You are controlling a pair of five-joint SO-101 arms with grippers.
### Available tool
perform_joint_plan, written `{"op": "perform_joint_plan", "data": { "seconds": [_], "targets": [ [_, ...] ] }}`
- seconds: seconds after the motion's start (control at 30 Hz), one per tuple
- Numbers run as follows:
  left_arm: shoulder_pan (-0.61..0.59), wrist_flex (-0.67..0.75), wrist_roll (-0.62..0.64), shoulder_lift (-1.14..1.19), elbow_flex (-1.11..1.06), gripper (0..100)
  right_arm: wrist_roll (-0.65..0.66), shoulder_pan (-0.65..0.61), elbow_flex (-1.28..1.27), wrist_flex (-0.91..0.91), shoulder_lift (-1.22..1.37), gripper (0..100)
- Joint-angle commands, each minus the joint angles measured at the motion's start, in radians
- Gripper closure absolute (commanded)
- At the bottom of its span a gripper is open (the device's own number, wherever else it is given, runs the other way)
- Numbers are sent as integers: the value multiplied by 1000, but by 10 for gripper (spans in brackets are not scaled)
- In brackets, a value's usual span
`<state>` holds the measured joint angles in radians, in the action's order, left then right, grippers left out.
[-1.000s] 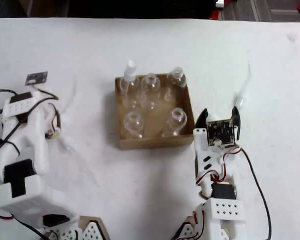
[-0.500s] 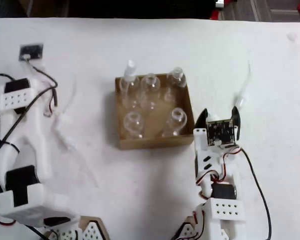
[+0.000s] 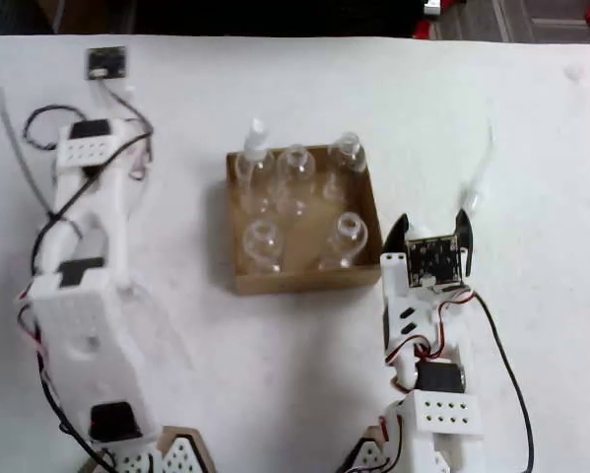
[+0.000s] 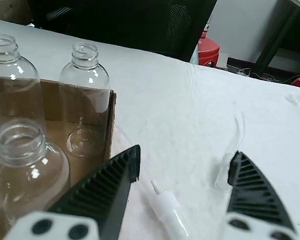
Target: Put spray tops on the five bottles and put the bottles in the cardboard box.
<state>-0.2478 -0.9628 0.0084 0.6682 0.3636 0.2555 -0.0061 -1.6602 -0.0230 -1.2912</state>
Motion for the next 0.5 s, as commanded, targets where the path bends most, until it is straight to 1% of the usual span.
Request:
{"op": "perform_joint_plan", "data": {
  "seconds": [0.0, 0.13, 0.27, 0.37, 0.4, 0.47],
  "targets": [
    [48, -129, 18, 139, 244, 979, 14, -13, 3, 24, 1, 738],
    [44, -227, 46, 271, 400, 979, 14, -13, 3, 24, 1, 738],
    [27, -370, 95, 355, 582, 979, 14, -13, 3, 24, -1, 738],
    [5, -497, 198, 389, 727, 979, 14, -13, 3, 24, -1, 738],
    [5, -542, 204, 397, 773, 979, 14, -13, 3, 24, -1, 738],
    [22, -606, 153, 415, 858, 979, 14, -13, 3, 24, -2, 738]
  ]
}}
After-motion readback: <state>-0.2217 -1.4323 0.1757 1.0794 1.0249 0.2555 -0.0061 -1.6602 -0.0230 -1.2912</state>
